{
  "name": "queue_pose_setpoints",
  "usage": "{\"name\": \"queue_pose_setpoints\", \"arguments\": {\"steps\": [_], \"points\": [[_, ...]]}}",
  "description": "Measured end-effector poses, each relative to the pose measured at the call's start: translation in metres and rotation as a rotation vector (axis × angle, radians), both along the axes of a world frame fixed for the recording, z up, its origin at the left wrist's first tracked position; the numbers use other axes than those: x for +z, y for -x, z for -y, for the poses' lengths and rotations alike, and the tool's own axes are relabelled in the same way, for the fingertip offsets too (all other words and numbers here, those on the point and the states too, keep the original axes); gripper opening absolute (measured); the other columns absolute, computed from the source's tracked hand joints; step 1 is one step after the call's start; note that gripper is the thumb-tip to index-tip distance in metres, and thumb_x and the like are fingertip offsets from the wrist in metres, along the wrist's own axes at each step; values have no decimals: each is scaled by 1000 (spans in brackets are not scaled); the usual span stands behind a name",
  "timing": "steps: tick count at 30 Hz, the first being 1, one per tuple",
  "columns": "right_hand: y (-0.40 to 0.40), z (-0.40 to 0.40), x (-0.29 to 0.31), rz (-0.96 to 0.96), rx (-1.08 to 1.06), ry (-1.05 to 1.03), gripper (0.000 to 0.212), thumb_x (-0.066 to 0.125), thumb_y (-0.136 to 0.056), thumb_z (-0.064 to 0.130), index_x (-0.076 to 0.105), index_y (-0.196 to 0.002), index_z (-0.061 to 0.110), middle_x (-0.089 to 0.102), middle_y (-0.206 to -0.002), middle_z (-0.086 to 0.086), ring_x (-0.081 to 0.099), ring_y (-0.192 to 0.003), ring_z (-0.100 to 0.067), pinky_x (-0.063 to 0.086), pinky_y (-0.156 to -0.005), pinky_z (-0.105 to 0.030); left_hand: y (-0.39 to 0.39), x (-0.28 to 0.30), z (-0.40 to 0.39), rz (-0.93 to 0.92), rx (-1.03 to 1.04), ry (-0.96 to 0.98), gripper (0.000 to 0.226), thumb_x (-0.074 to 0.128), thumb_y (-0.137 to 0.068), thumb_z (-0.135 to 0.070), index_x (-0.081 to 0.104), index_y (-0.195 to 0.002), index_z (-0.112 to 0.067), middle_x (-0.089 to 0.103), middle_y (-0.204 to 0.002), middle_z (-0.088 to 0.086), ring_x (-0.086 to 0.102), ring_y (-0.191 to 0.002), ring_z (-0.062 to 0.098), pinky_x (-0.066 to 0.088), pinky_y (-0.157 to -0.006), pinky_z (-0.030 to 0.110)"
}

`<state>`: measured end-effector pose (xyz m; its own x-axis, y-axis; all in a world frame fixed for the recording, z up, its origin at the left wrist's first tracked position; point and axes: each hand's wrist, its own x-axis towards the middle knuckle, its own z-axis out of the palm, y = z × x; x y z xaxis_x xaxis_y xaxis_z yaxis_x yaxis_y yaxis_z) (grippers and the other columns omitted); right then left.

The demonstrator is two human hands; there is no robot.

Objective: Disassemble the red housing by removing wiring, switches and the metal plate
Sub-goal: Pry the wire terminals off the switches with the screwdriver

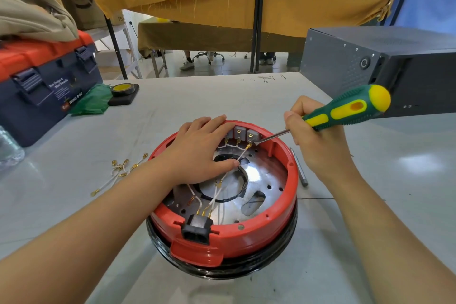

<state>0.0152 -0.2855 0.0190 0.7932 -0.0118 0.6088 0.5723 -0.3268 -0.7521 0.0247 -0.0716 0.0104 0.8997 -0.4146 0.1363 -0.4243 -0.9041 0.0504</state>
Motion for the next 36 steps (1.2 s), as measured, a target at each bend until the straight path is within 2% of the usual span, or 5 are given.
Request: {"name": "queue_pose_setpoints", "arguments": {"steps": [4, 6, 9, 14, 36], "points": [[-7, 3, -2, -53, 5, -107, 28, 51, -77, 21, 40, -61, 2, 37, -49, 6, 35, -49, -9, 31, -49, -17, 0, 1, 1, -2, -2, 10, 80, 44, -84, -65, 12, -149, -32, 10, -159, -5, 11, -144, 23, 13, -115, 43], [-10, 4, -4, -101, 12, -190, 25, 52, -75, 21, 40, -56, 10, 35, -51, -1, 32, -49, -12, 29, -46, -20, 1, 1, 1, 0, -1, 10, 79, 44, -84, -64, 12, -149, -31, 10, -159, -5, 12, -144, 23, 13, -115, 43], [-12, 6, -5, -148, 24, -257, 27, 52, -74, 21, 40, -50, 23, 35, -50, 2, 32, -45, -10, 28, -42, -17, 1, 1, 1, 2, -2, 10, 79, 44, -84, -64, 12, -149, -32, 10, -159, -5, 12, -144, 23, 13, -115, 43], [-13, 5, -5, -154, 39, -285, 27, 52, -73, 20, 41, -49, 23, 34, -47, 7, 30, -43, -8, 26, -41, -14, 1, 1, 1, 4, -1, 8, 80, 43, -84, -65, 12, -149, -32, 10, -159, -5, 12, -144, 23, 13, -115, 43], [-11, -6, -5, -182, -83, -414, 29, 50, -68, 18, 39, -42, 25, 33, -44, 11, 30, -44, -7, 27, -42, -13, 1, 1, 2, 8, -6, 55, 75, 47, -81, -63, 19, -144, -31, 16, -157, -6, 17, -142, 22, 16, -114, 43]]}}
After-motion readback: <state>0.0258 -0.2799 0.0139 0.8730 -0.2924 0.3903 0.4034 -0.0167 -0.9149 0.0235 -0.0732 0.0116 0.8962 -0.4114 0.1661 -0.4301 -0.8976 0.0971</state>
